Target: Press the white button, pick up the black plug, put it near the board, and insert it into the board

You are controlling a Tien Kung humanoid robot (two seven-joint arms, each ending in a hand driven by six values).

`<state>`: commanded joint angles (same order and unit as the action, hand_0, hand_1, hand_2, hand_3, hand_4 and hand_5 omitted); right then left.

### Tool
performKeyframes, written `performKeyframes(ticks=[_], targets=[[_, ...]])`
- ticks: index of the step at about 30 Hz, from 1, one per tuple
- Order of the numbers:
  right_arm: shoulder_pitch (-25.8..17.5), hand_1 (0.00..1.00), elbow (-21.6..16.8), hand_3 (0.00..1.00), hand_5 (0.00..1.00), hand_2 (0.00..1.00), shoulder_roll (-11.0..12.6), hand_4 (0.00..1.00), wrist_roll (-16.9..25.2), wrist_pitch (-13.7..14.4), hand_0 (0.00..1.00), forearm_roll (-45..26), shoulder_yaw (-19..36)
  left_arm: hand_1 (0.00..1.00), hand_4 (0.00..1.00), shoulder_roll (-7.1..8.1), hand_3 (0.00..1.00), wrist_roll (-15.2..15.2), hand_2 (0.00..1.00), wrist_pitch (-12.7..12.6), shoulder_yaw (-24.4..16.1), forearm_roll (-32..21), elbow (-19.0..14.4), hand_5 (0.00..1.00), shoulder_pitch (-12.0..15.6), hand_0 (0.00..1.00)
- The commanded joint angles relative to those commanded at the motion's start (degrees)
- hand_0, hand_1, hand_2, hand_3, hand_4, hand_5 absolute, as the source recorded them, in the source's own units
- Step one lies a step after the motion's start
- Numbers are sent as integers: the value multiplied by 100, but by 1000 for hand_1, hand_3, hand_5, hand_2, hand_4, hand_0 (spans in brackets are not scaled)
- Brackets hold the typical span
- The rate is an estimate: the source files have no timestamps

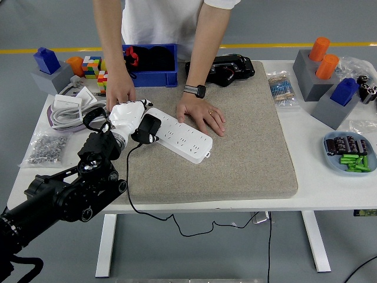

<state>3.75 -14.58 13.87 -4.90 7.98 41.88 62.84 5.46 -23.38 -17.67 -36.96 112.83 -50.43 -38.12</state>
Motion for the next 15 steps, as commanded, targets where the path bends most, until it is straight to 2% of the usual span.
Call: performKeyframes(ticks=[10, 11, 15], targets=[[14, 571, -3, 537, 303, 587, 2, 624, 2, 1, 635, -1, 4, 831, 944, 9, 792, 40, 734, -51, -38, -22, -182, 104, -18, 753], [15, 571, -5, 538, 302, 587, 3, 625, 2, 1, 635, 1, 4, 865, 939, 6, 820, 62, 787, -56, -46, -24, -188, 102, -22, 791], [7, 571, -12, 538, 302, 587, 2, 625, 1, 1, 635, 5, -1, 865, 939, 5, 820, 157, 787, -89, -57, -36, -183, 102, -17, 791]])
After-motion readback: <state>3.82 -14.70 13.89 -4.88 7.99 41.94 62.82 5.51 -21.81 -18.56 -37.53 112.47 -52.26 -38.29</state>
